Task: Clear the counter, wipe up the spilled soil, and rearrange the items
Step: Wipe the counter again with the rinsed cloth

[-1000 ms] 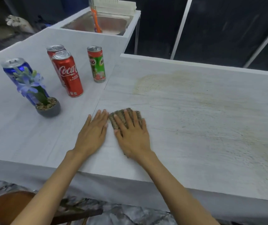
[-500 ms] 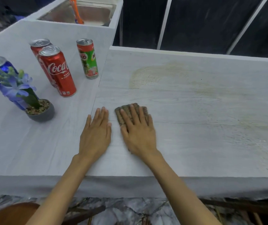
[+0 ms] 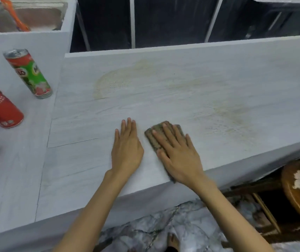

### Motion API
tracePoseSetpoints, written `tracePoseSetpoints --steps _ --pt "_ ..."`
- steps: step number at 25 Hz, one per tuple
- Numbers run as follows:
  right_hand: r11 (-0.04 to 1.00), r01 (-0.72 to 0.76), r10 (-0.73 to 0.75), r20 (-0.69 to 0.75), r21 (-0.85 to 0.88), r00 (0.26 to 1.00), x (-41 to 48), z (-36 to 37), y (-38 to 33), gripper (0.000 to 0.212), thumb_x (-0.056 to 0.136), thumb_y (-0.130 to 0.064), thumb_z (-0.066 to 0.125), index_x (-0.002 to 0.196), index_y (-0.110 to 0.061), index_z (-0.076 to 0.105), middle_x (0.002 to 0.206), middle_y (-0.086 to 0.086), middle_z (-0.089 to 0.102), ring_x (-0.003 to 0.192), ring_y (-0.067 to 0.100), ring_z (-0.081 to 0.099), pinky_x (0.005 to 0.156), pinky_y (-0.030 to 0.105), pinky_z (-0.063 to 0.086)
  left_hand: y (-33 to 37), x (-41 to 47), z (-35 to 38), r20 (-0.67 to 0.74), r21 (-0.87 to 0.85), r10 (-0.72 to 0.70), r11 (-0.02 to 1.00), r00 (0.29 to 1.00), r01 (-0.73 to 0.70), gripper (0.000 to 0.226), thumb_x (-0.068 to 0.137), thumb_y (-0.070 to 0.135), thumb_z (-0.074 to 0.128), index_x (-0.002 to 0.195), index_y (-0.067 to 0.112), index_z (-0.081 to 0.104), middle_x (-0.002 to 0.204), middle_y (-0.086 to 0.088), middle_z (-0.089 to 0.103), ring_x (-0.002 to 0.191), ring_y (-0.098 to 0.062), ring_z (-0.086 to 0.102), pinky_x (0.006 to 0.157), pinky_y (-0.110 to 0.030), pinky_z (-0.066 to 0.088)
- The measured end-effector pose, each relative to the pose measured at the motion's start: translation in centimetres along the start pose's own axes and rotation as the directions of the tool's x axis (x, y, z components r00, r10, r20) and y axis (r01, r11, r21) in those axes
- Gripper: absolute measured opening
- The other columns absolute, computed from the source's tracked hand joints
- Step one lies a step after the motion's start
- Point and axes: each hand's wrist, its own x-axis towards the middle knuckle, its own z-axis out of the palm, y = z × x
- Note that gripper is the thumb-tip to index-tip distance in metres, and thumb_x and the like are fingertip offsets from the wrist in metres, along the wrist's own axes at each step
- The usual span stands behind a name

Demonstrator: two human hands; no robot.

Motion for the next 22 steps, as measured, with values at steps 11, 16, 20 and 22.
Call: tracePoseSetpoints --steps 11,16,20,22 --pt "0.994 -0.082 0.084 -0.033 0.069 0.996 4.9 -2.7 10.1 0.056 0.093 -0.046 0.014 0.148 -0.036 0.009 0.160 -0.005 0.000 0.147 0.018 -0.008 0.117 0.038 -0.009 11.4 4.9 6.5 -0.051 -0.058 -0.032 0.998 0.998 0.029 0.050 0.099 0.015 0.017 0.147 0.009 0.003 0.158 -0.005 0.000 0.146 -0.014 -0.006 0.117 -0.029 -0.009" --pt "0.965 -0.263 0.263 -0.039 0.005 0.964 -0.8 -7.2 27.0 0.060 0.088 -0.055 0.010 0.146 -0.043 0.002 0.158 -0.010 -0.009 0.146 0.014 -0.012 0.120 0.044 0.000 11.8 5.4 7.9 -0.115 0.115 -0.027 0.992 0.993 0.040 0.051 0.099 0.023 0.016 0.147 0.008 0.008 0.158 -0.003 0.005 0.146 -0.014 0.000 0.119 -0.029 -0.004" --pt "0.866 -0.497 0.500 -0.060 0.063 0.864 7.7 -7.9 28.4 0.055 0.097 -0.040 0.021 0.150 -0.031 0.008 0.160 -0.001 -0.001 0.147 0.022 -0.007 0.119 0.047 -0.002 12.2 5.8 8.3 -0.129 0.151 -0.035 0.987 0.991 0.055 0.054 0.097 0.030 0.011 0.147 0.007 0.014 0.157 -0.003 0.010 0.146 -0.014 0.004 0.118 -0.029 -0.003" --pt "0.963 -0.261 0.263 -0.025 0.073 0.964 7.9 -5.7 21.7 0.054 0.097 -0.039 0.021 0.149 -0.031 0.009 0.160 -0.002 -0.001 0.147 0.020 -0.008 0.119 0.043 -0.007 12.4 5.9 8.3 -0.134 0.148 -0.064 0.985 0.989 0.084 0.051 0.099 0.027 0.014 0.146 0.008 0.015 0.157 -0.003 0.011 0.146 -0.014 0.005 0.118 -0.030 -0.003"
